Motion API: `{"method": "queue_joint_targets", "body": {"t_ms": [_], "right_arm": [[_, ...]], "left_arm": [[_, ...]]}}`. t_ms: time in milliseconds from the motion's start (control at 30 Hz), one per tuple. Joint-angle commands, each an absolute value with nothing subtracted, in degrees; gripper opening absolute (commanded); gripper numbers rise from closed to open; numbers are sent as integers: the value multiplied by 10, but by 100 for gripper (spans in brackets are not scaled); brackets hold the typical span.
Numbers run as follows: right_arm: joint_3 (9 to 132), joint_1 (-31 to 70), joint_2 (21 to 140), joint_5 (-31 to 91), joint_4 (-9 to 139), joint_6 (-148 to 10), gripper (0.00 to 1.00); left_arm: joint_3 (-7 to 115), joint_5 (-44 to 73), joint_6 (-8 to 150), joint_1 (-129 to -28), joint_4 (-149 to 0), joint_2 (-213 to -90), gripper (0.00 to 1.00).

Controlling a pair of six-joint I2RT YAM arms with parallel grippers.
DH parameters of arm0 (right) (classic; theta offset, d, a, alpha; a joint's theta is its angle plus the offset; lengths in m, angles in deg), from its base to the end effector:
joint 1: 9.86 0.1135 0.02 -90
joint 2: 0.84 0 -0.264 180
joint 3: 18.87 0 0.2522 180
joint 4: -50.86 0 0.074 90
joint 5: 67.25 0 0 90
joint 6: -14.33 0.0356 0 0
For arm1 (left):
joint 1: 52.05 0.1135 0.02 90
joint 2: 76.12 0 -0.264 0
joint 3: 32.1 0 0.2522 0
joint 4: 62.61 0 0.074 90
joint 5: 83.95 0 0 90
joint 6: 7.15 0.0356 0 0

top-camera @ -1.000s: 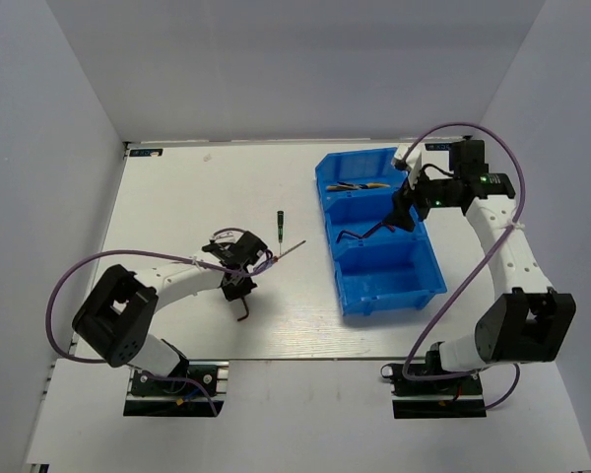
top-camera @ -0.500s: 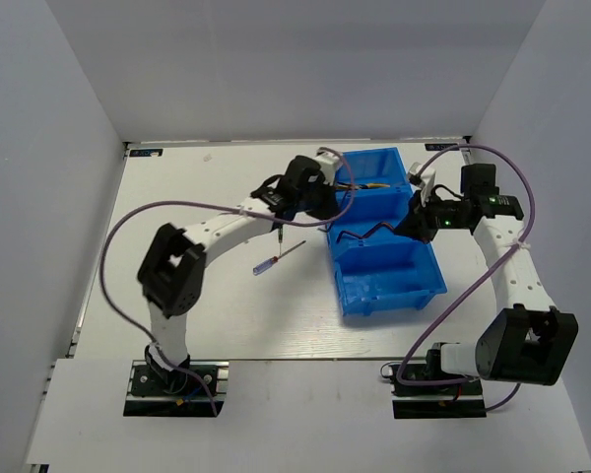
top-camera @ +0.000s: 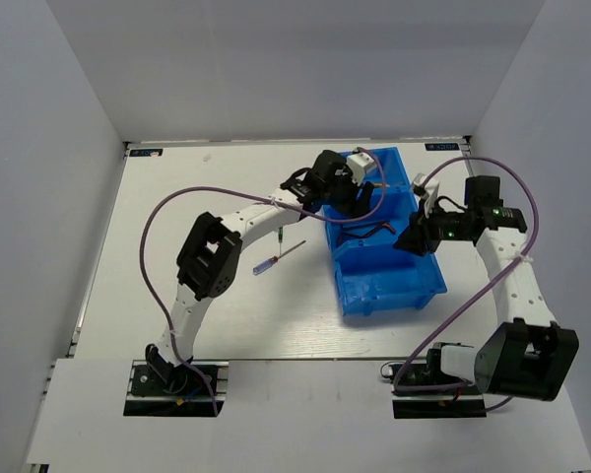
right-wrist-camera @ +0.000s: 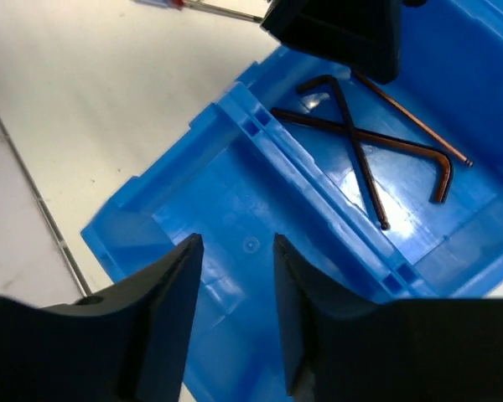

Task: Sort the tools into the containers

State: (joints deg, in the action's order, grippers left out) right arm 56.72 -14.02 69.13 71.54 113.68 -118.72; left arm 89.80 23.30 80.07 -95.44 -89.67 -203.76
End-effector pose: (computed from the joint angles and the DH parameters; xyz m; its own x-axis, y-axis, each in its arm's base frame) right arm 0.2347 0.0098 0.3043 -0.3678 -0.4242 -0.8275 -0.8344 0.5434 0.0923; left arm 0.3728 -0.3669 0.2388 -0.4338 0.3463 -0.8318 0.8171 0.5402 -0.2012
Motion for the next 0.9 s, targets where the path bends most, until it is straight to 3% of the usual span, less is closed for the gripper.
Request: {"method": "queue_joint_targets", "body": {"t_ms": [0, 33, 100, 133, 167, 200, 233, 267, 300, 367, 400, 433, 700, 867], "right_arm": [[604, -142, 721, 770, 1146, -1196, 39], [617, -138, 736, 791, 1149, -1199, 30], [634, -128, 760, 816, 1150, -1197, 18], [641, -110, 781, 824, 1154, -1210, 15], [662, -79, 790, 823, 1159, -1219, 14], [668, -63, 815, 802, 1160, -1242, 14], [673, -29, 824, 791, 1160, -1251, 17], [691, 8, 834, 781, 1150, -1257, 32], [699, 28, 855, 776, 1140, -1269, 45], [739, 94, 897, 731, 1131, -1273, 71], [766, 110, 928, 722, 1141, -1309, 75], [781, 136, 964, 711, 1146, -1319, 75], [902, 284, 1133, 642, 1099, -1408, 76], [949, 326, 1215, 606, 1016, -1376, 78]], "left_arm": [[857, 171, 785, -953, -882, -1927, 72], [815, 126, 752, -953, -882, -1903, 72], [763, 45, 714, -946, -890, -1816, 54], [699, -26, 693, -939, -899, -1784, 39], [662, -53, 644, -939, -910, -1751, 11], [628, -78, 616, -931, -921, -1692, 0], [569, -115, 591, -926, -960, -1665, 0], [542, -128, 540, -918, -986, -1640, 0], [496, -141, 506, -913, -1017, -1617, 8], [450, -167, 408, -904, -1110, -1546, 45], [405, -172, 385, -898, -1132, -1521, 70], [382, -172, 364, -898, -1149, -1492, 76], [253, -193, 252, -898, -1266, -1179, 86], [253, -193, 252, -898, -1309, -1126, 86]]}}
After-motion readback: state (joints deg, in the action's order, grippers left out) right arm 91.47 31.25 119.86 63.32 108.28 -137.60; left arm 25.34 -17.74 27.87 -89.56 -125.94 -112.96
